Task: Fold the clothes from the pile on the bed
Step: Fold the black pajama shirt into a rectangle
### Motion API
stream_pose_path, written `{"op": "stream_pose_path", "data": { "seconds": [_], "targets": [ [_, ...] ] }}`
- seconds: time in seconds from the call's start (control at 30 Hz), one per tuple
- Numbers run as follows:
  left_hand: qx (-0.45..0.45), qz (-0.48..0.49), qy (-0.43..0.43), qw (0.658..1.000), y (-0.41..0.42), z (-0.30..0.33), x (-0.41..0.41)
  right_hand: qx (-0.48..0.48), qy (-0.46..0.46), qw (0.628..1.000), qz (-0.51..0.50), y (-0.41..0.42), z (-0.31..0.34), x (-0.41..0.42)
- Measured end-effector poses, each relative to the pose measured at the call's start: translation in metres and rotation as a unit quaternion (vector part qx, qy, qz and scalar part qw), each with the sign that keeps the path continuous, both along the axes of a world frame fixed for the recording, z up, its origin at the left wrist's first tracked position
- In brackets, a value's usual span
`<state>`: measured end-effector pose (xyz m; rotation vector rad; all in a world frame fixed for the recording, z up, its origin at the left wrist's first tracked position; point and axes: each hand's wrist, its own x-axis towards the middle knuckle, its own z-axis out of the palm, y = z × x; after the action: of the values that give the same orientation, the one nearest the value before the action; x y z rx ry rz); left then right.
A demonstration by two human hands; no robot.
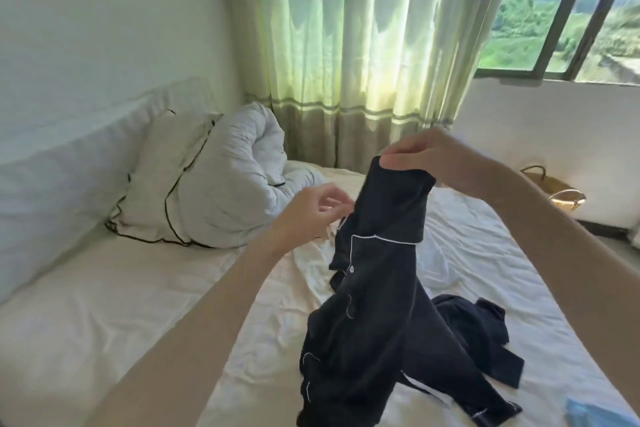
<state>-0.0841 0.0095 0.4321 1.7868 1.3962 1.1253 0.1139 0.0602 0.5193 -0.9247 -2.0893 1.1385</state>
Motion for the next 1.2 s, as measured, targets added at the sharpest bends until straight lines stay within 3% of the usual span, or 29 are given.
{"op": "stream_pose_path", "data": {
  "seconds": [0.1,0.3,0.53,0.63,0.73,0.87,1.03,1.2],
  "targets": [
    [0.007,0.001,-0.029,1.000,-0.023,0.022,-0.018,0.009,0.026,0.998,0.064,-0.014,0.024,-0.024],
    [0.037,0.070,0.025,0.997,-0.066,0.036,-0.051,0.014,0.068,0.984,0.162,-0.036,0.052,-0.063],
    [0.000,0.024,0.012,1.000,-0.107,0.040,-0.073,-0.022,0.091,0.959,0.267,-0.047,0.063,-0.093],
    [-0.007,0.073,-0.025,0.997,-0.124,0.035,-0.087,-0.014,0.085,0.967,0.241,-0.045,0.061,-0.100],
    [-0.015,0.158,-0.102,0.982,-0.140,0.037,-0.116,0.012,0.057,0.988,0.143,-0.040,0.052,-0.104],
    [-0.024,0.221,-0.129,0.966,-0.150,0.054,-0.147,0.099,-0.005,0.994,0.035,-0.034,0.032,-0.123],
    [-0.039,0.242,-0.065,0.967,-0.159,0.070,-0.162,0.208,-0.103,0.972,0.026,-0.034,0.011,-0.142],
    [-0.061,0.297,0.095,0.948,-0.173,0.047,-0.180,0.149,-0.151,0.974,0.077,-0.035,-0.004,-0.154]
  ]
}}
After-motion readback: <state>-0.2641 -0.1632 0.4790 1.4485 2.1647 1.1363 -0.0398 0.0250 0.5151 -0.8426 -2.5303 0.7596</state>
